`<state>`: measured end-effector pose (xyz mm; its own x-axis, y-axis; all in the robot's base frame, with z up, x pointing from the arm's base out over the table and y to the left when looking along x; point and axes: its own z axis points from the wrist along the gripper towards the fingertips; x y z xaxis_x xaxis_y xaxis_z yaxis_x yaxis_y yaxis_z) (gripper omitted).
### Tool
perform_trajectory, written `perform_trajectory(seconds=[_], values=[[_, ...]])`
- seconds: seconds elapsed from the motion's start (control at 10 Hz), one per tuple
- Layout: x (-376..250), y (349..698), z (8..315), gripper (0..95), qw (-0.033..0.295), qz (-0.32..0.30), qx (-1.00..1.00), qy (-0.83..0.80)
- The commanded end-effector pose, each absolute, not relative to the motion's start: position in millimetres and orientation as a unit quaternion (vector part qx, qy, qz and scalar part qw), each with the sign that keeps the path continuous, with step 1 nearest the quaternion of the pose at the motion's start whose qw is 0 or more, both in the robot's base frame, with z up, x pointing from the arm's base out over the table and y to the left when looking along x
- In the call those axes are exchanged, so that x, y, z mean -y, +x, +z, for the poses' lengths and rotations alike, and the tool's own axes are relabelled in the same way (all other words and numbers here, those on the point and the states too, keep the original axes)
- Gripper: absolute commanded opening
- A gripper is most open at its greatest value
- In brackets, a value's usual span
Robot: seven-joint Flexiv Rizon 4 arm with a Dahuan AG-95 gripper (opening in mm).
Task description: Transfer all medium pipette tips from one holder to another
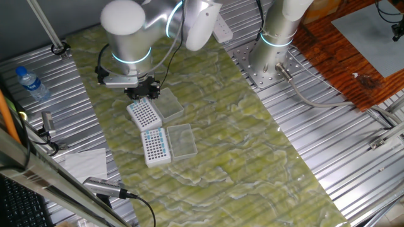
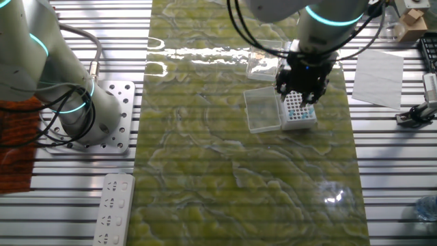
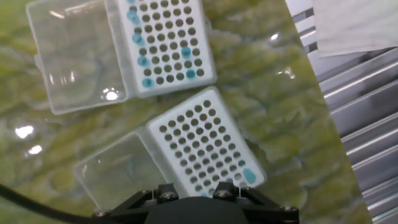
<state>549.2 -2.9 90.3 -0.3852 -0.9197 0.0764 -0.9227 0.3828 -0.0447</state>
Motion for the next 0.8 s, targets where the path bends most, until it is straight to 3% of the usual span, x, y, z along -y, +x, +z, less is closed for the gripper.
perform_trajectory(seconds=[0.1, 0.3, 0.4, 0.8], values=[[8, 547, 87, 38.0, 0.017, 0.042, 0.828, 0.559], [12, 545, 83, 38.0, 0.012, 0.044, 0.825, 0.564], [13, 545, 81, 19.0, 0.011, 0.045, 0.824, 0.565], [15, 544, 74, 19.0, 0.004, 0.049, 0.821, 0.569]])
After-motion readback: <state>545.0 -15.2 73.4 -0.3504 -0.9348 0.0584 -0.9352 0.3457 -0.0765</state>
